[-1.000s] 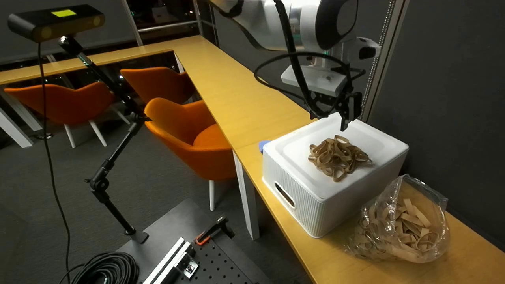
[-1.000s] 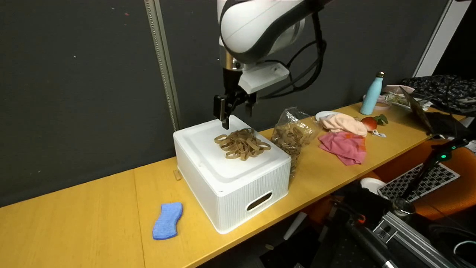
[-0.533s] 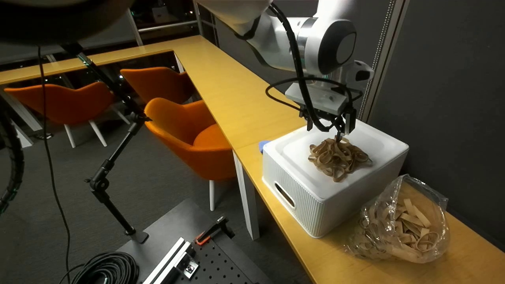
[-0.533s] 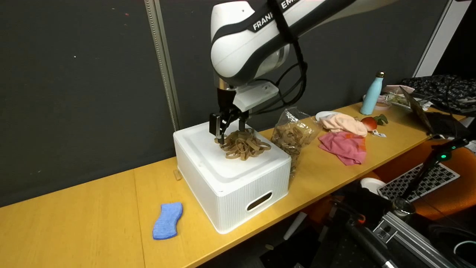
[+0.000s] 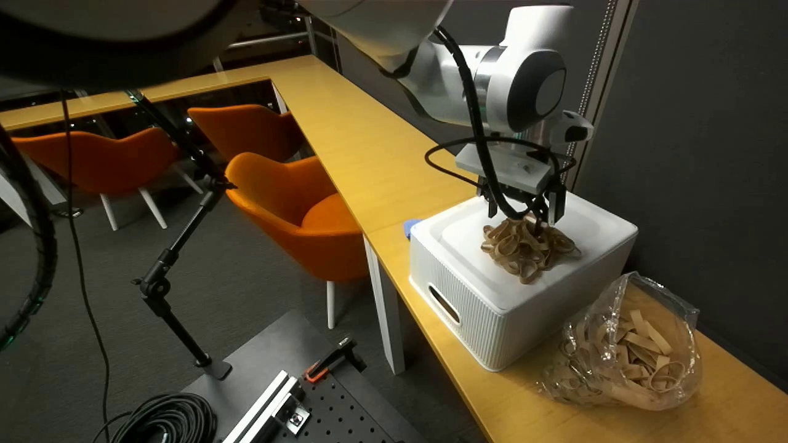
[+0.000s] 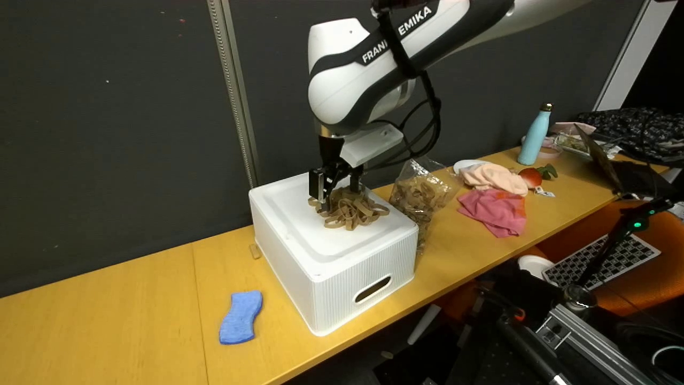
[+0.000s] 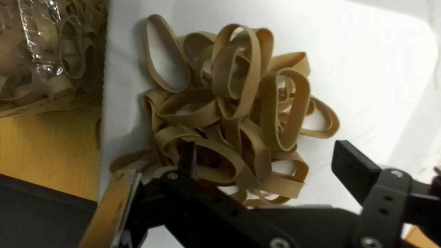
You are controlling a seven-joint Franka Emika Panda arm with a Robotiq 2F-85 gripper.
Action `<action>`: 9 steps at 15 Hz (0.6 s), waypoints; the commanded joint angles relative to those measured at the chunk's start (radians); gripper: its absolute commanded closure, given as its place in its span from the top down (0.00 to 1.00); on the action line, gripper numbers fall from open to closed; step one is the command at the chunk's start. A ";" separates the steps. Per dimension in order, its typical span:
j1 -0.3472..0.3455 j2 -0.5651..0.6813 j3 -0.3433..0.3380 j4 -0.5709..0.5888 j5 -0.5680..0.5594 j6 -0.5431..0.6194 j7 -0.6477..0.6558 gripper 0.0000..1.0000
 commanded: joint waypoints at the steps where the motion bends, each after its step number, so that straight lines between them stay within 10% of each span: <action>1: 0.021 0.029 -0.034 0.023 -0.017 0.007 0.025 1.00; 5: 0.020 0.048 -0.048 0.016 -0.015 0.014 0.037 1.00; 9: 0.024 0.043 -0.050 0.009 -0.015 0.014 0.043 0.58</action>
